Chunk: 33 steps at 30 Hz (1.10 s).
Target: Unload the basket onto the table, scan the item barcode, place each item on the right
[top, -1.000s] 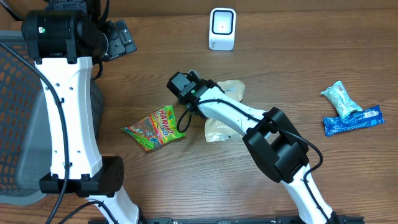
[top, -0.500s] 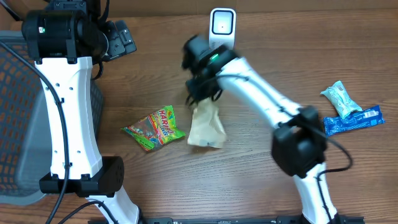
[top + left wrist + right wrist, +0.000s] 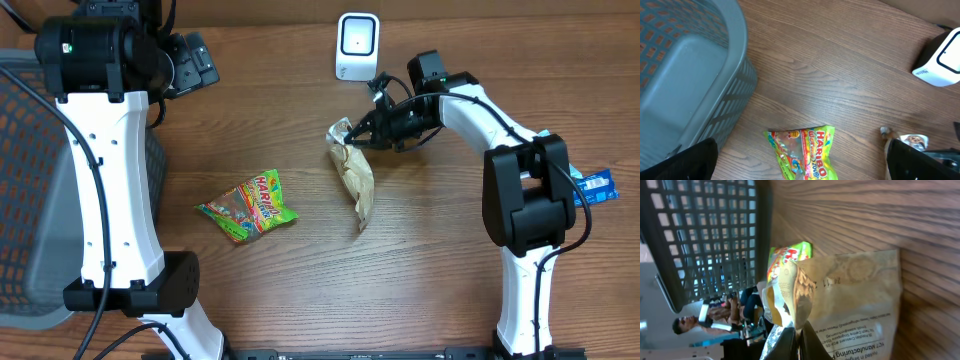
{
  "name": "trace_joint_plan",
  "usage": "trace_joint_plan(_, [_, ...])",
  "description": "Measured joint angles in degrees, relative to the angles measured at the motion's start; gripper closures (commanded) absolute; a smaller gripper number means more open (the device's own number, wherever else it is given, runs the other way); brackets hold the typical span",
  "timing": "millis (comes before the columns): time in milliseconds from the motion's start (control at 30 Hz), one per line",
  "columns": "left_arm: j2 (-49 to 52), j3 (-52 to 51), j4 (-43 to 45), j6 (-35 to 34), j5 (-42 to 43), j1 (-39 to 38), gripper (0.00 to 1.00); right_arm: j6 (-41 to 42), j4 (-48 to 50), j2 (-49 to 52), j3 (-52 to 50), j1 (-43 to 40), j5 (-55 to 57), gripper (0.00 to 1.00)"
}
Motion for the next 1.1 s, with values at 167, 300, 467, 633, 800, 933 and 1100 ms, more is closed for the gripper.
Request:
trace_joint_plan(167, [0.0,0.0,0.0,0.0,0.0,0.0,0.0,2.9,0.4,0.0,0.2,-3.7,9.5,0.92])
trace_joint_plan(300, [0.0,0.0,0.0,0.0,0.0,0.0,0.0,4.0,-1.2,0.0,0.3,-6.8,18.9,0.45])
trace_joint_plan(467, [0.0,0.0,0.0,0.0,0.0,0.0,0.0,3.8,-8.1,0.0,4.8,-7.9,30.4,0.21])
trace_joint_plan(633, [0.0,0.0,0.0,0.0,0.0,0.0,0.0,2.1,-16.1,-2.6,12.0,-7.9,29.5,0.0])
trace_joint_plan(800, [0.0,0.0,0.0,0.0,0.0,0.0,0.0,1.0,-20.0,-6.4,13.4,-7.8,26.2,0.0])
trace_joint_plan(933, [0.0,0.0,0.0,0.0,0.0,0.0,0.0,-1.0,-22.2,-6.6,7.8,-7.8,26.7,0.0])
trace_joint_plan(1100, [0.0,0.0,0.0,0.0,0.0,0.0,0.0,-2.0,-15.0,-6.5,-3.4,-7.8,25.7,0.08])
